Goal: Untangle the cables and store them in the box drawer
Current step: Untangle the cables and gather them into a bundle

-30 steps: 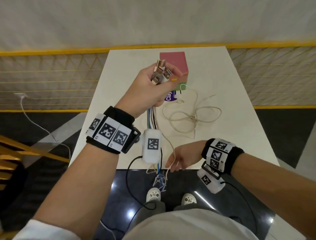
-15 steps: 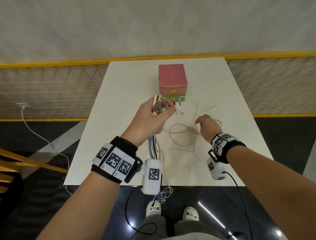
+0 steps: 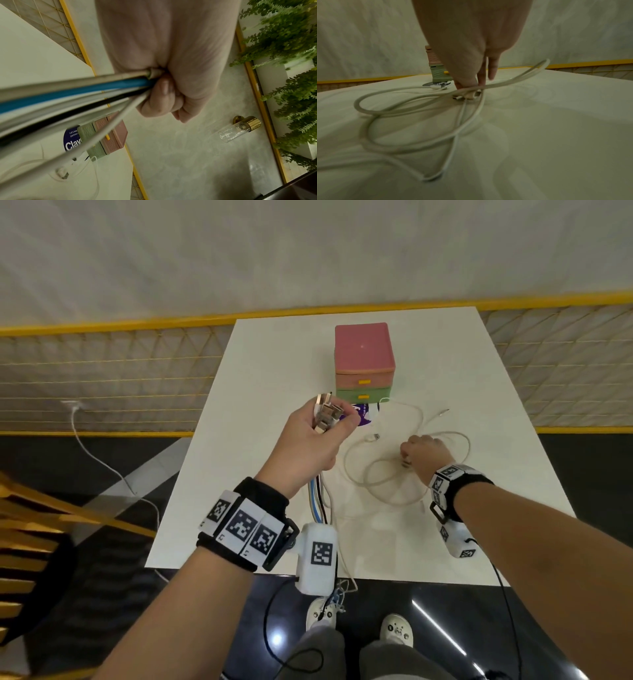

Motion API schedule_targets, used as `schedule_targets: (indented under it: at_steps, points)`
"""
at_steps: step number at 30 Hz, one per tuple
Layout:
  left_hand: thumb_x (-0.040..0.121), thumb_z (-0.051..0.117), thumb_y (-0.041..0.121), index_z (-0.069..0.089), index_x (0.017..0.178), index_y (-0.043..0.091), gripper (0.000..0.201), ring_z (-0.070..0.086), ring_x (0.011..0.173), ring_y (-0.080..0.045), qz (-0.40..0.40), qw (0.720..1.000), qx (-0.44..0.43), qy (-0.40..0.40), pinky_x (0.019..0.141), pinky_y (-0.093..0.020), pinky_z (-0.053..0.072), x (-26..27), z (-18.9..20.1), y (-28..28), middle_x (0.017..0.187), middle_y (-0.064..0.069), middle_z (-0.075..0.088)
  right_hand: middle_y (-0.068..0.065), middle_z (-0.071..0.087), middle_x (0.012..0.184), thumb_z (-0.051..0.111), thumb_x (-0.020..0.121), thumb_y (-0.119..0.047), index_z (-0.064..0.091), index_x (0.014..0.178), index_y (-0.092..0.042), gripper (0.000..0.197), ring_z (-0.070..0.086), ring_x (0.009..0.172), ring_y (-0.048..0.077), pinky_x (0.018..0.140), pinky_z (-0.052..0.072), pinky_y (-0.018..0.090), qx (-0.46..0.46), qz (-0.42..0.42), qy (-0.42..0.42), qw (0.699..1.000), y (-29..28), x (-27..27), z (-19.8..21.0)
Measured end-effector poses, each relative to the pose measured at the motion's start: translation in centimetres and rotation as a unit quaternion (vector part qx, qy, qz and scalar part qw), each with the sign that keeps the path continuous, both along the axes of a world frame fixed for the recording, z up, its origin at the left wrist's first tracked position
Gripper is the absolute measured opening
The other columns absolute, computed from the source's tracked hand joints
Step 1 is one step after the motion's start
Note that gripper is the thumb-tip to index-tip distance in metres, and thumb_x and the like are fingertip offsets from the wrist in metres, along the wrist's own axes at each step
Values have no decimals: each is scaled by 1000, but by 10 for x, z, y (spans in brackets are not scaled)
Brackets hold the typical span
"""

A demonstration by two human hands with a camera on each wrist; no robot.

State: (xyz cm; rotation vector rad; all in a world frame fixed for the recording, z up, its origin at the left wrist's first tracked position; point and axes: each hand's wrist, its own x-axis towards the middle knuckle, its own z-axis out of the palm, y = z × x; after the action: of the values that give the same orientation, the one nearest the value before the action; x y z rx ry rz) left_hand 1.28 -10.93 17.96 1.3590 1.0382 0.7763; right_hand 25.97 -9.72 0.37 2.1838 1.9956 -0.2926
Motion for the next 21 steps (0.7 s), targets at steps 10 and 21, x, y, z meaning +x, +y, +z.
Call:
schedule_targets:
  at_steps: [10,21]
  points:
    - [94,62,13,59,90,16,6,31,39,-6,-13,1000,9,7,43,-20,26,10,5,-3,44,17,48,9,58,109,41,80,13,61,115,-17,50,52,114,27,116,8,48,196,31,71,978,7,15,28]
    - [93,65,30,66,112,20,22,36,44,-4,98,991,73,-59,44,-20,31,20,1,3,51,18,47,12,66,70,54,94,-10,57,89,-2,9,66,66,24,73,56,33,289,-33,606,741,-29,-63,156]
